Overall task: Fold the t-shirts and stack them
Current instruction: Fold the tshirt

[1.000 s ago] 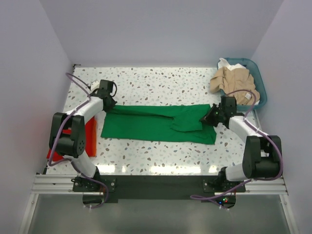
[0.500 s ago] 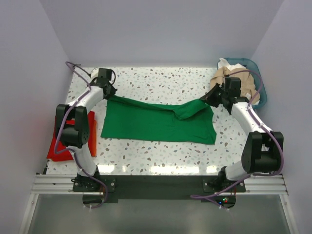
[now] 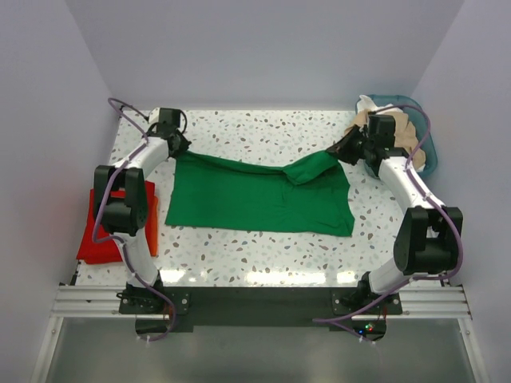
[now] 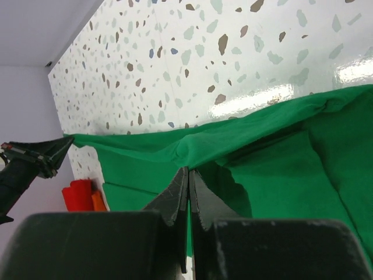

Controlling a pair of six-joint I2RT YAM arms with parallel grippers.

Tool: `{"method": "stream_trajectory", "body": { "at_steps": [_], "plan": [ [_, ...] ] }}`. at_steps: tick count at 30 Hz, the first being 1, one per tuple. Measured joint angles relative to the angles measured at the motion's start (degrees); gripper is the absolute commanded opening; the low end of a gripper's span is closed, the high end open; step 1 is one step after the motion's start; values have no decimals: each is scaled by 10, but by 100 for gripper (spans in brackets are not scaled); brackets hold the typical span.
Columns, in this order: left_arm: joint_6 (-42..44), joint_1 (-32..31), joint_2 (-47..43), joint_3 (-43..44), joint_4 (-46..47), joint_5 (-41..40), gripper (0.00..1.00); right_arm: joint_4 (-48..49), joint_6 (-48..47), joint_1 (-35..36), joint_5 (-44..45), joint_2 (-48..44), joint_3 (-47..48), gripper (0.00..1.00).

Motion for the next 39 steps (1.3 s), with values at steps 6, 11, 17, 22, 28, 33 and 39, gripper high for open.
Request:
{"method": "stream_trajectory", "body": {
  "at_steps": [6,11,17,22,28,33,39],
  "plan": [
    [2,1,2,0,3,7,0,-5,0,0,-8,-7,-18,0],
    [2,5,2,-12,10,12,0,-12,0,-6,-14,-30,-55,0],
    [2,8,-8,-46,13,13,0,-20,2,-19,-27,-63,-84,0],
    [2,9,-26,-74,13,14,0,-25,2,-19,-39,-94,-111,0],
    [2,10,-54,-105,14,14,0,-28,4,-25,-48,-122,-148,0],
    [1,10,-74,-134,17,14,0,-32,6,-27,-53,-138,-168,0],
    [-3,11,-93,-162,16,14,0,-40,6,-35,-55,-164,-180,0]
  ]
}}
